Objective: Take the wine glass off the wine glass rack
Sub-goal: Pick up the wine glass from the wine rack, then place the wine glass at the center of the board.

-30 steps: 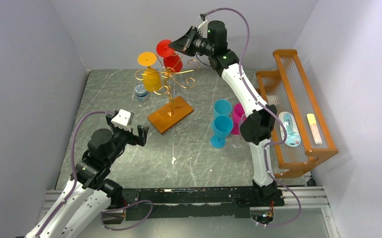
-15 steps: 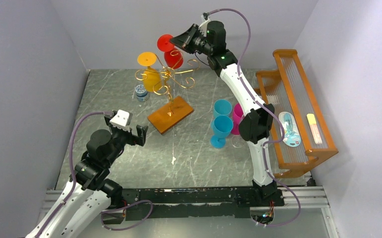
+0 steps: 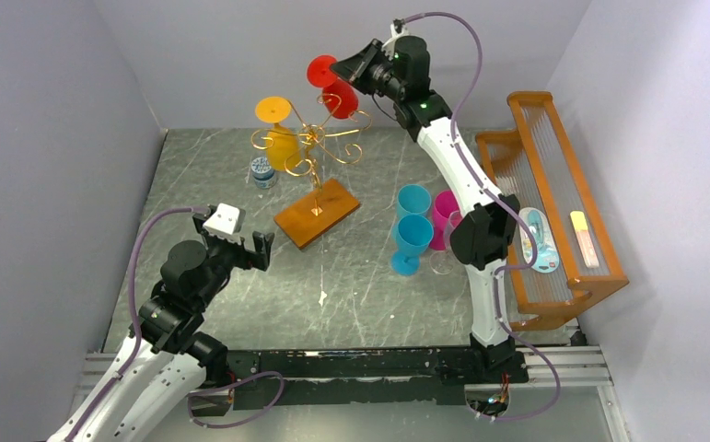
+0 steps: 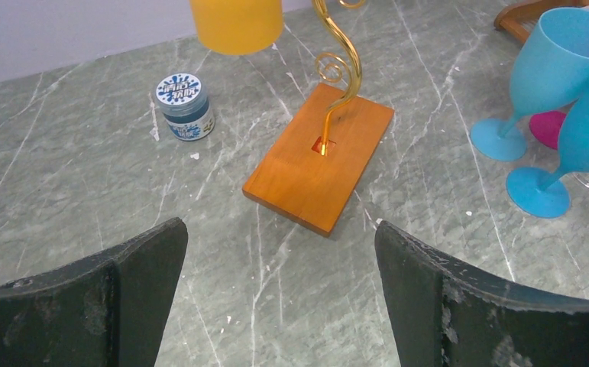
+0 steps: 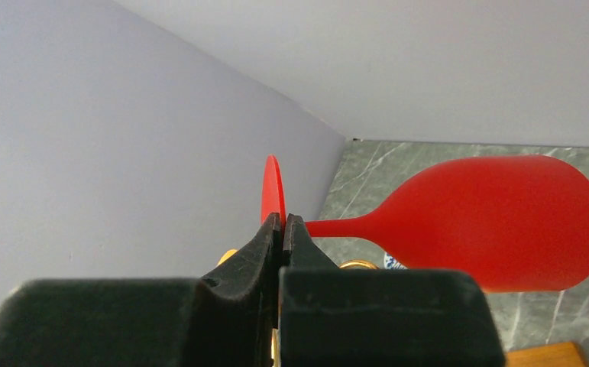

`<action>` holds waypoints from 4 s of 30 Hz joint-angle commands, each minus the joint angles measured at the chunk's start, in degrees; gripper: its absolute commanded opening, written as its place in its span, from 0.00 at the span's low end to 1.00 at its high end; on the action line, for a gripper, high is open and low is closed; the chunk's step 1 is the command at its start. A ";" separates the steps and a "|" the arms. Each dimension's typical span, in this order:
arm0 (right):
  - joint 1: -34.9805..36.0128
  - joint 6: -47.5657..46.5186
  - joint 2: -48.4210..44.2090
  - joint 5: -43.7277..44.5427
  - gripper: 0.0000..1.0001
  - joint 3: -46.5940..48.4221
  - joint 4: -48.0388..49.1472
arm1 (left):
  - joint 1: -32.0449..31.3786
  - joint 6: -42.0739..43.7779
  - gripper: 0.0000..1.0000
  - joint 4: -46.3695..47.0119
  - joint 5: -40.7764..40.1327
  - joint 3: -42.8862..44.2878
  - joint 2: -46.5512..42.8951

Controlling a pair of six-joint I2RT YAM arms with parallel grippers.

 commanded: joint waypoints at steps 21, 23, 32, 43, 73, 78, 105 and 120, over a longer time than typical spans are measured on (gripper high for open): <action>-5.02 -14.13 -27.64 9.59 0.00 -26.04 2.19 | 0.34 -8.68 0.97 -2.36 -4.38 2.38 -0.66; -5.13 -14.75 -30.19 9.84 0.00 -28.04 1.97 | 0.30 -9.04 0.97 -3.21 -4.94 3.13 0.11; -5.03 -14.52 -44.16 11.73 0.00 -43.88 7.66 | 0.31 -8.29 0.97 -5.55 -5.55 5.02 3.42; -5.00 -17.37 -51.57 9.95 0.00 -46.79 2.63 | 0.32 -8.16 0.97 -4.73 -4.76 4.14 2.80; -3.42 -24.86 -65.65 -25.97 0.00 -59.38 -2.94 | 0.36 -26.60 0.91 -4.84 24.94 14.29 6.06; -0.94 -25.47 -65.32 -28.68 0.00 -61.49 -2.14 | 0.29 -28.83 0.89 -2.71 29.70 16.72 8.13; 22.32 -22.79 -60.24 -13.88 0.00 -66.99 1.89 | 0.30 -35.30 0.60 8.77 45.60 10.47 8.55; 22.59 -16.98 -61.61 -16.43 0.00 -74.03 10.33 | 0.31 -37.60 0.44 14.29 50.70 5.34 8.35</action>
